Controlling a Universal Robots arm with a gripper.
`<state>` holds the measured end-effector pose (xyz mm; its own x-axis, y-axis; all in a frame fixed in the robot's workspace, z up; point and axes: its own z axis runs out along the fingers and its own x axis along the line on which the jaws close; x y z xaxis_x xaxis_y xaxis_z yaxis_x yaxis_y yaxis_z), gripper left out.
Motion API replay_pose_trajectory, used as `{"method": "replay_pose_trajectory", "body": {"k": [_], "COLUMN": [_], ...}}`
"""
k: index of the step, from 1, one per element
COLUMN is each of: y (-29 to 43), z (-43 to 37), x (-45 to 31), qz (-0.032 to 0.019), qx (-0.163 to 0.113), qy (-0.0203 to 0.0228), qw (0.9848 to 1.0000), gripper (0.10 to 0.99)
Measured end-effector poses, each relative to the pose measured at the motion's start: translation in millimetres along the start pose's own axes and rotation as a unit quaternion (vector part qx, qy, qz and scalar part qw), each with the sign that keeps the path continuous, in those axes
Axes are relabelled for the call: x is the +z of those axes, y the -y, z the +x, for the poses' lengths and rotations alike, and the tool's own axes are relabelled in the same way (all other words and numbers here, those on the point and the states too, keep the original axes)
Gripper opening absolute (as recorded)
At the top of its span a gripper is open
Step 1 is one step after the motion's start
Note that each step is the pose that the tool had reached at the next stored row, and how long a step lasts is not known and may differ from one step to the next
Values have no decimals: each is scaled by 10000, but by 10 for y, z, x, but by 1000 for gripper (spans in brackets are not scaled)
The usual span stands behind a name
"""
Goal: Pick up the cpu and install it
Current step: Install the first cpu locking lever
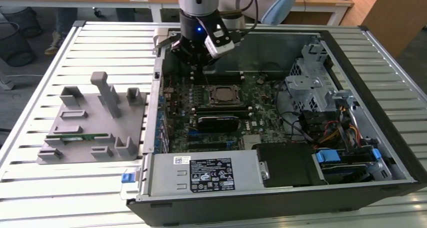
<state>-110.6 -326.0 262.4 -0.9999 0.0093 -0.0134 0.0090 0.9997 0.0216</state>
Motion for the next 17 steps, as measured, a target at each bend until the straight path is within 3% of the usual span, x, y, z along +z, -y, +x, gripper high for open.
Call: {"method": "replay_pose_trajectory", "body": {"k": [3, 8, 12, 15, 17], "y": [-36, -165, -196, -200, -203], "z": [13, 21, 14, -49, -135], "x": [19, 43, 51, 52, 54], "qz": [-4, -3, -4, -4, -4], "qx": [-21, -49, -57, -59, -60], "qy": [1, 5, 20, 20, 20], "qw": [10000, 10000, 10000, 10000, 10000], "gripper": [106, 106, 106, 106, 106]}}
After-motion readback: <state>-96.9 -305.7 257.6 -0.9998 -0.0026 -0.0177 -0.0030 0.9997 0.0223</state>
